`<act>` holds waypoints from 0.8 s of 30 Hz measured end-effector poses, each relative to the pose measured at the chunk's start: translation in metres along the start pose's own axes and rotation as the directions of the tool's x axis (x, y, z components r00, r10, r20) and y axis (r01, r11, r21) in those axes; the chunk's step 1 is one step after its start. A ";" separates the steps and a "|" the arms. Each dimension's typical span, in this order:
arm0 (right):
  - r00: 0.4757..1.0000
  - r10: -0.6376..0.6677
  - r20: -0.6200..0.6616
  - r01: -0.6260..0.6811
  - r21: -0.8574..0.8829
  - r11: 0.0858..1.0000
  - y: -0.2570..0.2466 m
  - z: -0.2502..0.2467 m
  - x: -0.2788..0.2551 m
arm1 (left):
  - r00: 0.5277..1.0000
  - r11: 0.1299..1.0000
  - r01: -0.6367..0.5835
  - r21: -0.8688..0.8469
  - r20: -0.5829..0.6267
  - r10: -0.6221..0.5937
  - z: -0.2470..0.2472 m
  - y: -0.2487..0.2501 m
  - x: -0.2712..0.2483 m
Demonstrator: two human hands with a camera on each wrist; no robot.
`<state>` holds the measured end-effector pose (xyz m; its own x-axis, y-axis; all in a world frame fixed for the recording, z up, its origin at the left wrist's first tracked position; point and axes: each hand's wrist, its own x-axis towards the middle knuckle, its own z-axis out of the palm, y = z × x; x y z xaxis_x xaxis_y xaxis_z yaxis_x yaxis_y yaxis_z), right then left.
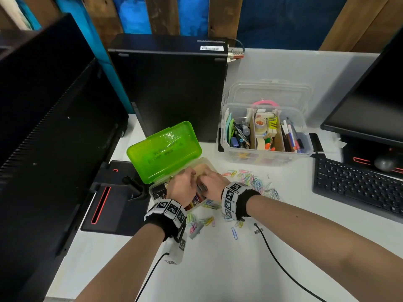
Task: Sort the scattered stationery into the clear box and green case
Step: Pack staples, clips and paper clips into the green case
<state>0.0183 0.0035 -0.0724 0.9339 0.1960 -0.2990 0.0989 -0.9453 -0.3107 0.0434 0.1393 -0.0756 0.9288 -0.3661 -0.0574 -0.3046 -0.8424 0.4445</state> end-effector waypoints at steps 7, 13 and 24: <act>0.951 0.214 -0.223 -0.127 0.348 0.929 0.046 -0.019 -0.044 | 0.973 0.976 -0.211 -0.058 0.088 0.215 0.010 0.042 0.003; 0.840 0.518 -0.162 -0.368 0.532 0.763 0.125 -0.020 -0.116 | 0.828 0.900 -0.423 -0.101 0.361 0.429 0.042 0.101 -0.006; 0.798 0.601 0.049 -0.575 0.362 0.734 0.154 0.013 -0.190 | 0.683 0.827 -0.550 -0.116 0.508 0.525 0.103 0.159 -0.044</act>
<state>-0.1486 -0.1760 -0.0751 0.7877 -0.3992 -0.4692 -0.5888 -0.7117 -0.3830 -0.0681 -0.0194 -0.0942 0.3672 -0.8932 -0.2593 -0.7383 -0.4495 0.5028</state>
